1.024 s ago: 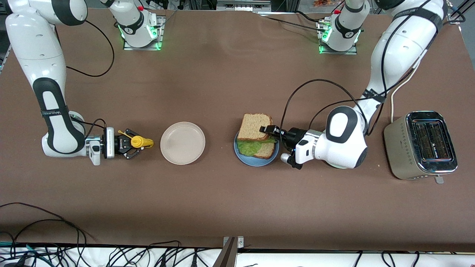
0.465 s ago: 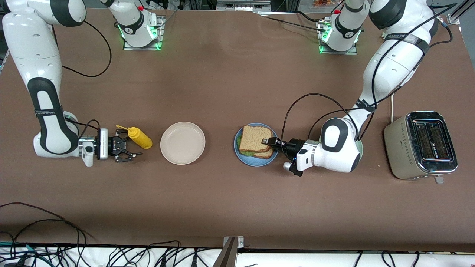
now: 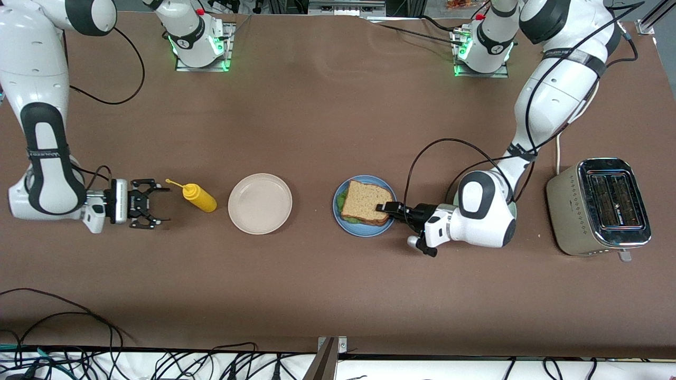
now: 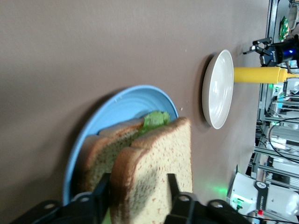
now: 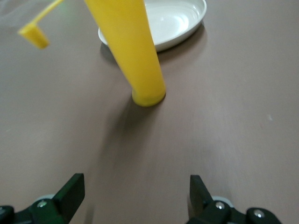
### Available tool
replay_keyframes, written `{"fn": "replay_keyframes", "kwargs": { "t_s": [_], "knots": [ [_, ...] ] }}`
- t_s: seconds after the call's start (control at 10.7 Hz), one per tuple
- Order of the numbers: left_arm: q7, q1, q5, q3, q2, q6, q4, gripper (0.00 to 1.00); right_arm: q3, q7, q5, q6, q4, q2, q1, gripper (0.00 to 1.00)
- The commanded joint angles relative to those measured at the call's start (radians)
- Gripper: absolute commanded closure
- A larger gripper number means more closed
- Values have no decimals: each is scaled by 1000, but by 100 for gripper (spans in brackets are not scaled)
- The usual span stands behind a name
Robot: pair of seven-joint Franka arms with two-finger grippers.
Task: Make sandwich in blue plate with both arms
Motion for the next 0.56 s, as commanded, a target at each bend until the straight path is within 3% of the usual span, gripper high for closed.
{"fn": "replay_keyframes", "kwargs": {
  "t_s": [0.0,0.19,0.47],
  "knots": [
    [6,23,154,14,-100,-25,1,0,-34,319,-198,-13,-62,-188,14,0],
    [0,50,236,17,-158,-80,0,0,-32,633,-334,-23,-91,-311,19,0],
    [-72,92,382,17,-262,-167,0,0,-3,1044,-470,-34,-161,-469,42,0]
  ]
}}
